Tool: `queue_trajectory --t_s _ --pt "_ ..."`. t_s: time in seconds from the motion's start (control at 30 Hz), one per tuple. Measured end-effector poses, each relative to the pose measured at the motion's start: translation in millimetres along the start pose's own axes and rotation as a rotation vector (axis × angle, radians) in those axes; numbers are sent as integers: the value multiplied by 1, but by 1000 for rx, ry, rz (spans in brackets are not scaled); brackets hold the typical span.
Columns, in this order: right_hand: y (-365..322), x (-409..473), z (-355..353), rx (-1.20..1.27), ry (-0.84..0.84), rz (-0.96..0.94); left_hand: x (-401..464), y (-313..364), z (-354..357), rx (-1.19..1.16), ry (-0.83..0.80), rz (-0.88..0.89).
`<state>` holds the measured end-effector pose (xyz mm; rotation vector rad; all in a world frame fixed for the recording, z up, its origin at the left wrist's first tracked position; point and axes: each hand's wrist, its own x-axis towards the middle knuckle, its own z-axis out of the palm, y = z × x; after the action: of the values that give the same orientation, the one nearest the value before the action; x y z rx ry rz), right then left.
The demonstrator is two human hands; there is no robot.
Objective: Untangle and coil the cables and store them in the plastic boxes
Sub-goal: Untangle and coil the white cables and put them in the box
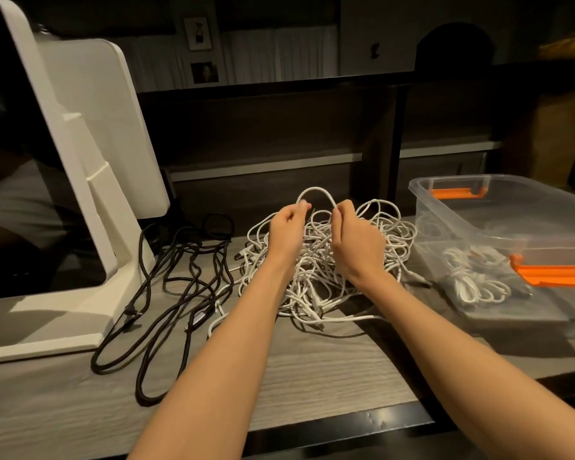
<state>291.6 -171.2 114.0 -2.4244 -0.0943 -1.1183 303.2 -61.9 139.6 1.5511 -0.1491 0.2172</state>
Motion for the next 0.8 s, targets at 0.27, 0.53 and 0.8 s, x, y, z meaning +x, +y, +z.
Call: queue_trajectory --t_s 0.27,0.53,0.8 --pt "7 -4 -8 165 47 75 -5 -6 6 20 133 175" --pt "13 -9 -11 8 -157 -203 -5 2 3 -359 -203 -144" --pt "18 -6 -15 -91 -279 -250 -6 3 -9 -538 -324 -296"
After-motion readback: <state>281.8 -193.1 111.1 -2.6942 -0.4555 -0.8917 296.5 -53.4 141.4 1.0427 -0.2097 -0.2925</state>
